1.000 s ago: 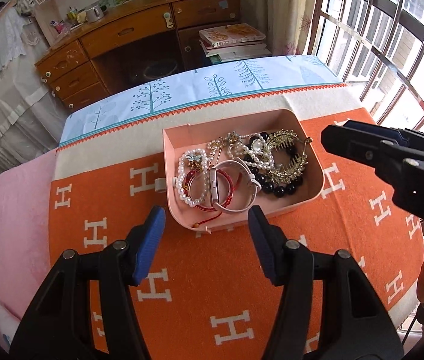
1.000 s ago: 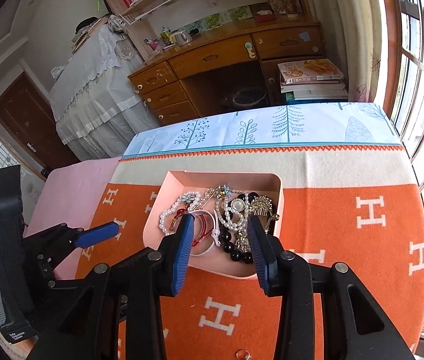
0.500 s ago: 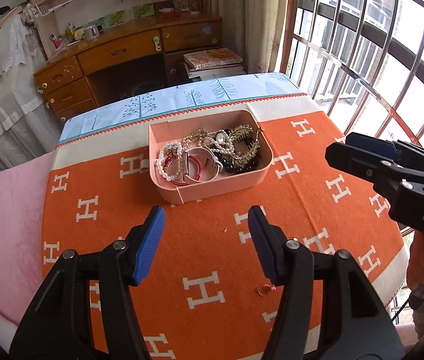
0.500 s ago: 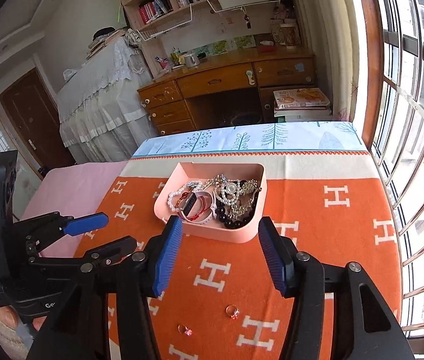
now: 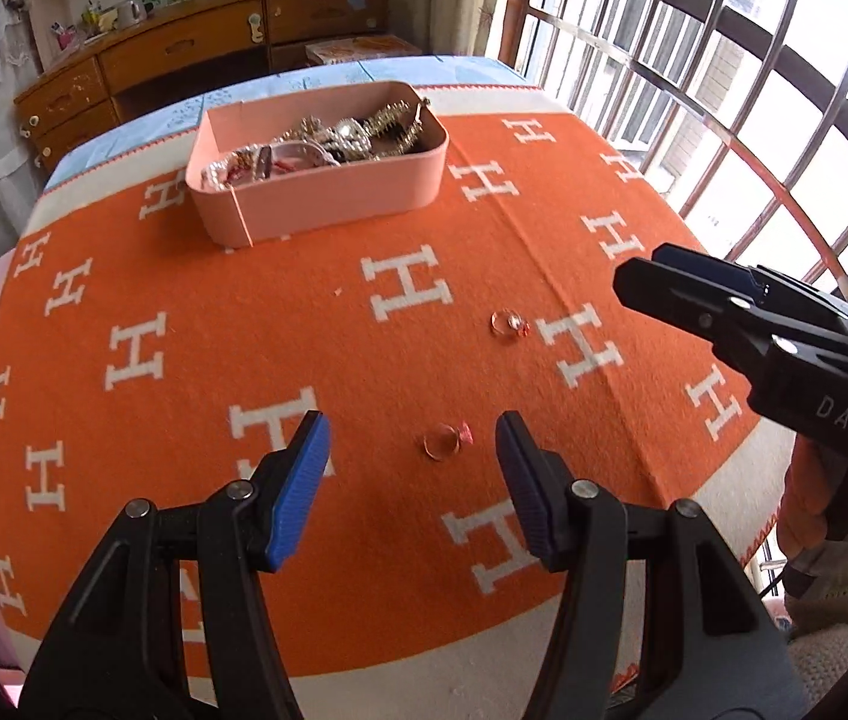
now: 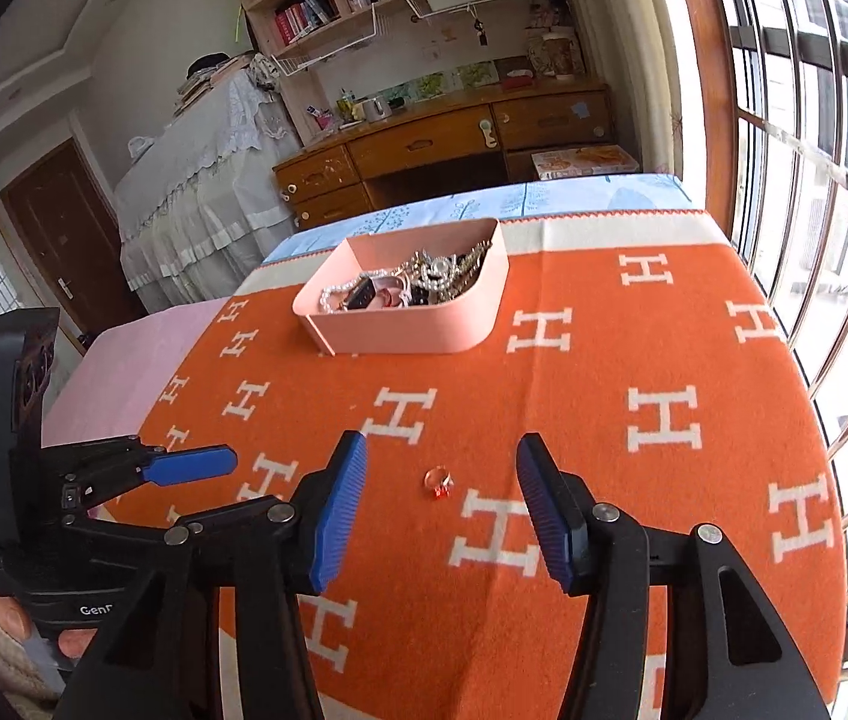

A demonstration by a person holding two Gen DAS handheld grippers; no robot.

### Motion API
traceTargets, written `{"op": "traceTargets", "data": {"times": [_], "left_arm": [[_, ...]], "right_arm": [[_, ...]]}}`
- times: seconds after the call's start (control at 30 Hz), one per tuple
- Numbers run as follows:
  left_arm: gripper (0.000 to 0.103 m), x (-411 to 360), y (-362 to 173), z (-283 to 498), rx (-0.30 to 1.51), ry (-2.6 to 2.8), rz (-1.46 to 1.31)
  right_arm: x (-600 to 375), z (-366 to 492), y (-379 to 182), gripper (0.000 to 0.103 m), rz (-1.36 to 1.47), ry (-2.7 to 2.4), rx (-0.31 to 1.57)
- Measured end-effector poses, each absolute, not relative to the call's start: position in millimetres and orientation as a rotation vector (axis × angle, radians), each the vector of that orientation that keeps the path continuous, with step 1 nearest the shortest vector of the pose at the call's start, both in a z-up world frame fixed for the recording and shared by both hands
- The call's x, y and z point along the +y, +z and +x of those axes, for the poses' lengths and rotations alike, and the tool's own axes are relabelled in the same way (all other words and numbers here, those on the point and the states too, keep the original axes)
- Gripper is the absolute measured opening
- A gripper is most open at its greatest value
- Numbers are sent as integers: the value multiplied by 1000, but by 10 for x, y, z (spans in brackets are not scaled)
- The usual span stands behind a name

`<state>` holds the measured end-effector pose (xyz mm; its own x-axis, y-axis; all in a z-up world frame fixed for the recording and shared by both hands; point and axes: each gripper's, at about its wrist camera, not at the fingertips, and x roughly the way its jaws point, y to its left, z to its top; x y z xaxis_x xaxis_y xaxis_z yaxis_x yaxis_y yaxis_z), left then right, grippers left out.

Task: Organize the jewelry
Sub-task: 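Withdraw both tools from the box and reach toward the two rings, then grasp the pink-stone ring with the left tool while the right tool grasps the red-stone ring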

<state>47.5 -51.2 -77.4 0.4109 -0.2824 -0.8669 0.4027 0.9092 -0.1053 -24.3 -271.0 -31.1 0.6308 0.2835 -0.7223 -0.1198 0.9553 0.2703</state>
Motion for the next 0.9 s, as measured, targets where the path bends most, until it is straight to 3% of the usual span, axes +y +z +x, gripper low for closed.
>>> {"op": "traceTargets", "data": {"times": [0.43,0.9], "left_arm": [[30,-698,-1131,446,1052,-528,323],[28,-713,-1181,603,1036,-589,332]], "right_arm": [[-2772,-113,-802,54,253,249,934],[-2636,1,-959,54,216,256,970]]}}
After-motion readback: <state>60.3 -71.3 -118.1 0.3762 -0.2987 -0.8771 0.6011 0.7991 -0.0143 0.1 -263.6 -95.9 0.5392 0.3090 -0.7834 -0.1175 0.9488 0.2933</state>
